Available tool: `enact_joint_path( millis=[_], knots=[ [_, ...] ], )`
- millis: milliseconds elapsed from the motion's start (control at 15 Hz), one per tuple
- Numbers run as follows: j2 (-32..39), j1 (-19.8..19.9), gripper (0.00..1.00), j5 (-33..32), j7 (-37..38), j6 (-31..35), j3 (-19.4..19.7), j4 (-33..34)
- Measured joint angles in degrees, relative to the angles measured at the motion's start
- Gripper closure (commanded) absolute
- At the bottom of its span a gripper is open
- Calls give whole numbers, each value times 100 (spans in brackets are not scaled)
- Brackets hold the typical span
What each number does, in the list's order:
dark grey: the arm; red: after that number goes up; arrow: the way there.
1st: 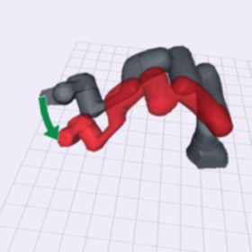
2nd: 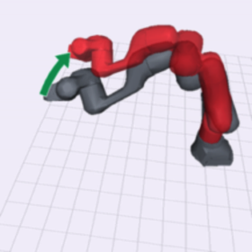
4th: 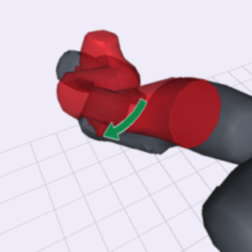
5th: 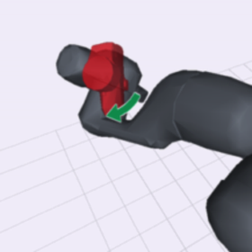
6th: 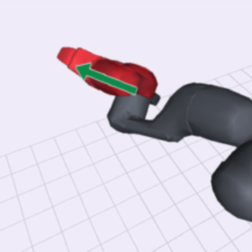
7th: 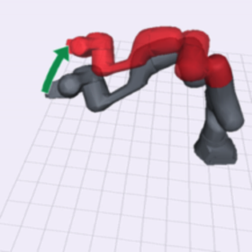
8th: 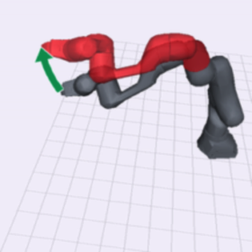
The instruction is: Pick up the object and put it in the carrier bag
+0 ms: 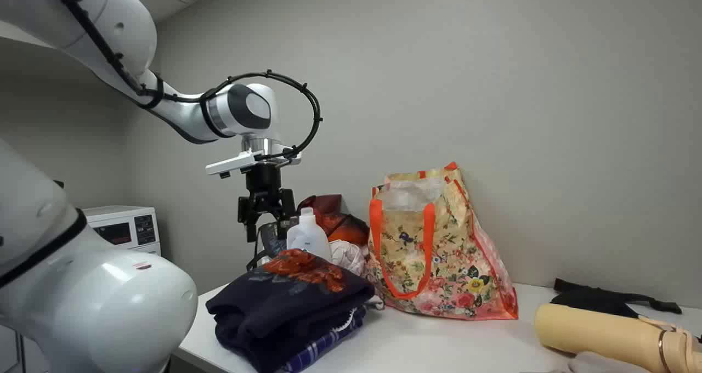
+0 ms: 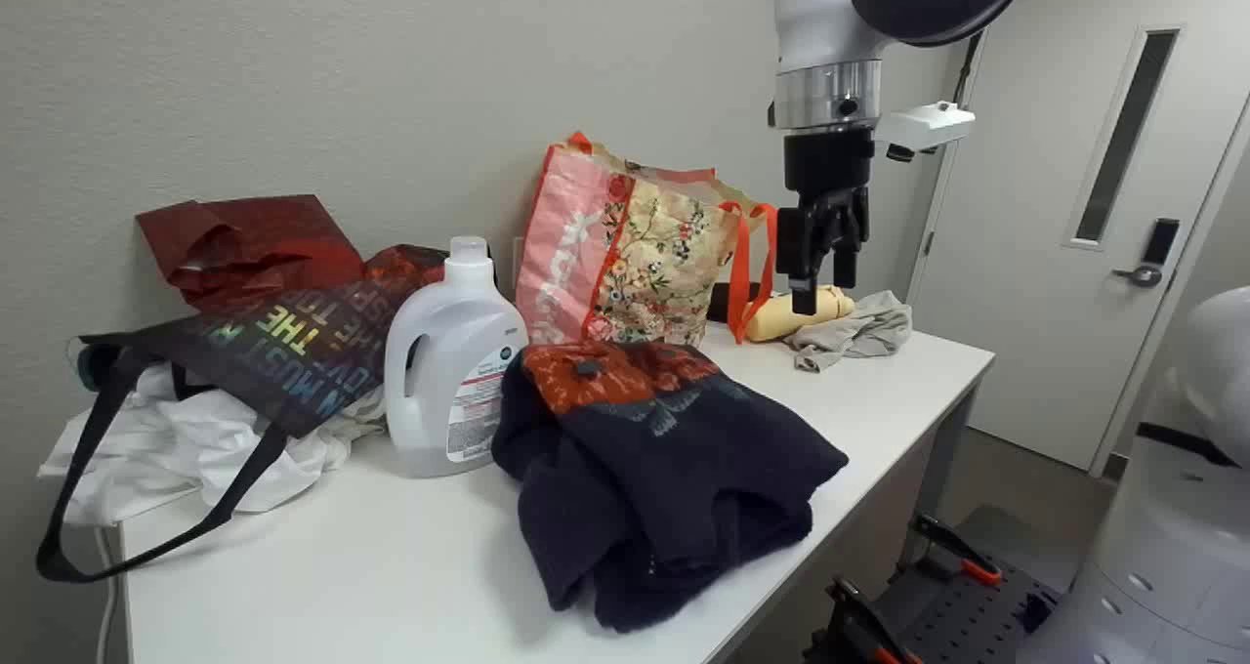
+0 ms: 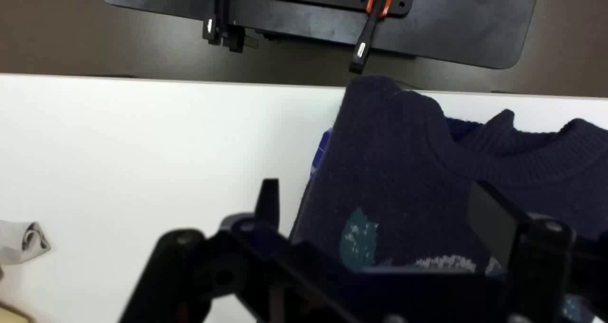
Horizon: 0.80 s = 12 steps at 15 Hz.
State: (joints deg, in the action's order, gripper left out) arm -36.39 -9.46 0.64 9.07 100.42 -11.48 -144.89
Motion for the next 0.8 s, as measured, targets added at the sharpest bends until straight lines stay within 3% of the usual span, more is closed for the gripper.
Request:
enact_joint_path(
  millis=[533, 800],
  knots=[
    [15, -2, 0, -36, -20, 0, 3, 16],
    [314, -6, 0, -212, -906, 83, 191, 346]
  ],
)
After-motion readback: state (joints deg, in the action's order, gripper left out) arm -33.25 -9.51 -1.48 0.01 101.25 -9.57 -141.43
